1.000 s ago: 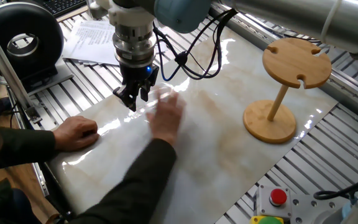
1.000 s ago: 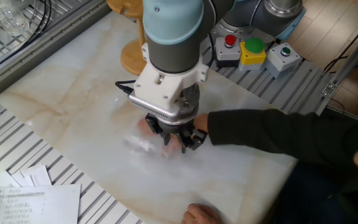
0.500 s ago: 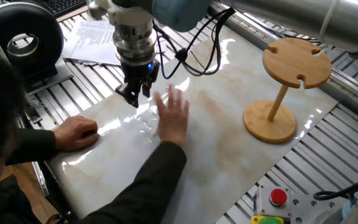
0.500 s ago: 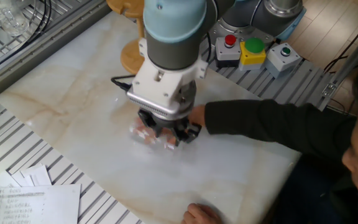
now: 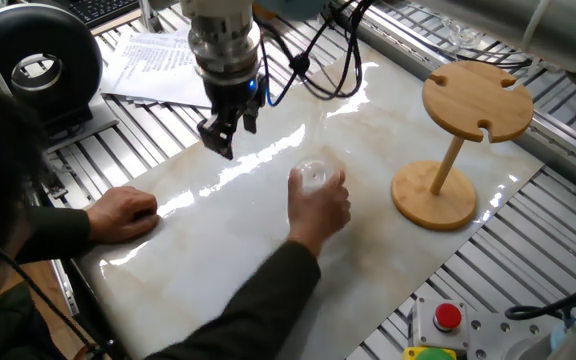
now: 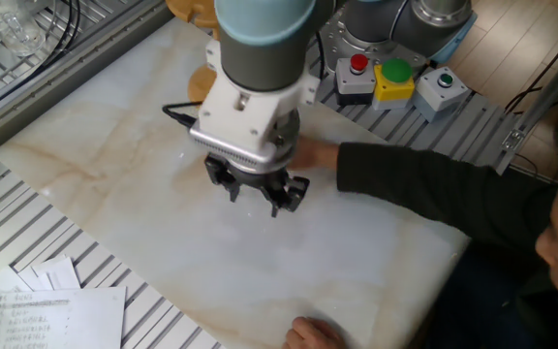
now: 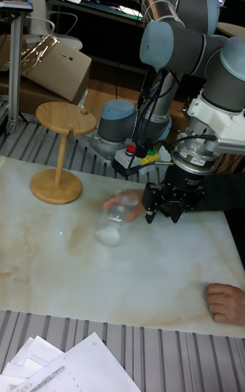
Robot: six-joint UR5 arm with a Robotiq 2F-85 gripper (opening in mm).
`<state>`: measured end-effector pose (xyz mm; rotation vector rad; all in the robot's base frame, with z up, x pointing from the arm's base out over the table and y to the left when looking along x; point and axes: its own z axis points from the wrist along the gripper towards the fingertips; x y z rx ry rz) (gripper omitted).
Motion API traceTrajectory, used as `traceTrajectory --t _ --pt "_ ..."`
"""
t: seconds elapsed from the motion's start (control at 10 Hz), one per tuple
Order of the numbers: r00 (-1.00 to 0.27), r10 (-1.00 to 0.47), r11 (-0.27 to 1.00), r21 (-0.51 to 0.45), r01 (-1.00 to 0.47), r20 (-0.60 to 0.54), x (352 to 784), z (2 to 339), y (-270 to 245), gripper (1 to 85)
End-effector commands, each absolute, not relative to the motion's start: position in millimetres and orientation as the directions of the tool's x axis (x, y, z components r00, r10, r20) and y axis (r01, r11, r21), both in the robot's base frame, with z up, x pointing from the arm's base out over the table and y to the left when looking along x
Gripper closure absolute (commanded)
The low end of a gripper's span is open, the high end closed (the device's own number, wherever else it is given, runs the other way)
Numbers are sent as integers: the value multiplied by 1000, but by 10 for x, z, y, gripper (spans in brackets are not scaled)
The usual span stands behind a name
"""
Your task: Put the glass cup onto the shelf
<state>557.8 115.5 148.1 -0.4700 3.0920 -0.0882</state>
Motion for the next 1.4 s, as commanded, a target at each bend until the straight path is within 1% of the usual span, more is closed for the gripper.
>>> traceTrajectory --t 0.0,0.2,0.3,0.4,0.6,0.7,0.9,1.3 --pt "-944 -331 941 -69 -330 5 5569 1616 984 217" --pt "-926 -378 923 -79 -376 -8 5588 1575 768 183" --pt "-912 -409 911 -79 -406 -23 5613 1570 648 110" --pt "-903 -428 902 -74 -425 -25 5596 1574 540 77" --pt "-908 -414 910 -18 -414 -62 5559 1484 594 20" --pt "-915 -397 917 1 -399 -71 5572 1489 684 7" --pt "-916 -392 919 11 -394 -87 5623 1500 774 7" --pt "-920 -379 925 5 -381 -101 5661 1355 944 7"
